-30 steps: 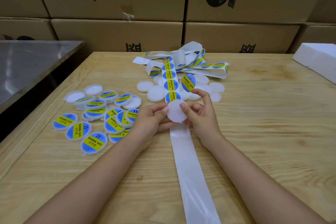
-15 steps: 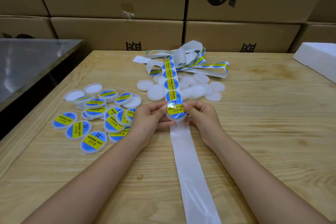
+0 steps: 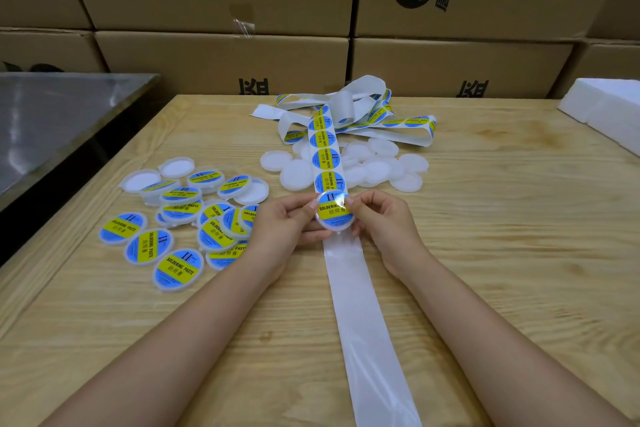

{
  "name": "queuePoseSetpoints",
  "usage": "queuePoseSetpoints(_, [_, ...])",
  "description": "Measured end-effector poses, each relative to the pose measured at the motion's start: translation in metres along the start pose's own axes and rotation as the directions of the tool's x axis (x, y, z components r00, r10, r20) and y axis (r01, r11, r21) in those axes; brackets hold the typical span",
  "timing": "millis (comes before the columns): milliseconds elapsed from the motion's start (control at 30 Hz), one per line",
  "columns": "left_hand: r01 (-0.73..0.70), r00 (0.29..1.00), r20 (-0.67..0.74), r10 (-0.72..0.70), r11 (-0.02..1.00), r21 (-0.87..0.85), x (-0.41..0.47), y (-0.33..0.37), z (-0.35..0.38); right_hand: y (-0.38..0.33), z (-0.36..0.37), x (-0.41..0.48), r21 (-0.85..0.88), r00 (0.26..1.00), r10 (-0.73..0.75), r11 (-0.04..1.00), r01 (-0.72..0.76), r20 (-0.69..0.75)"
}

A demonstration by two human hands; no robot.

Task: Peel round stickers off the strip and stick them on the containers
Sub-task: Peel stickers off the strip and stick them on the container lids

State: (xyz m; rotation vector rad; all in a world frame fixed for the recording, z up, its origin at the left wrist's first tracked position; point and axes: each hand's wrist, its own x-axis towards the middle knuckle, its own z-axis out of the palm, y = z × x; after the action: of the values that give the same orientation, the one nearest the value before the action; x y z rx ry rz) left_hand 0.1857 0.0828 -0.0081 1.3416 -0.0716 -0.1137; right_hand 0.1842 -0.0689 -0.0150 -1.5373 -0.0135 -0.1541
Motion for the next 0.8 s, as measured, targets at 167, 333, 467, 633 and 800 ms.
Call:
queuePoseSetpoints(167, [-0.001, 1.0, -0.02, 0.002, 1.0, 0.029, 0.001, -0.001, 0.0, 0.001, 0.001, 0.001, -0.015, 1.0, -0.009, 1.0, 0.009, -0.009])
queuePoseSetpoints(333, [-0.043, 0.997, -0.062, 0.047, 0.996, 0.075, 0.001, -0.002, 0.003, 0.004, 0.002, -0.001, -0.202, 0.996, -0.061, 0.978, 0.047, -0.065])
queuePoseSetpoints(467, [-0.074, 0.992, -0.094, 0.082, 0.994, 0.085, -0.001, -0.002, 0.004, 0.004, 0.005, -0.004, -0.367, 0.98, -0.146, 0.926, 0.088, -0.134])
queuePoseSetpoints(633, [-0.085, 0.985, -0.143, 0.097, 0.992, 0.089, -0.002, -0.003, 0.007, 0.003, 0.007, -0.009, -0.499, 0.951, -0.258, 0.855, 0.143, -0.17])
queuePoseSetpoints(800, [-0.053, 0.985, -0.164, 0.054, 0.999, 0.009, -0.002, -0.002, 0.009, 0.003, 0.006, -0.012, -0.62, 0.903, -0.406, 0.747, 0.24, -0.14])
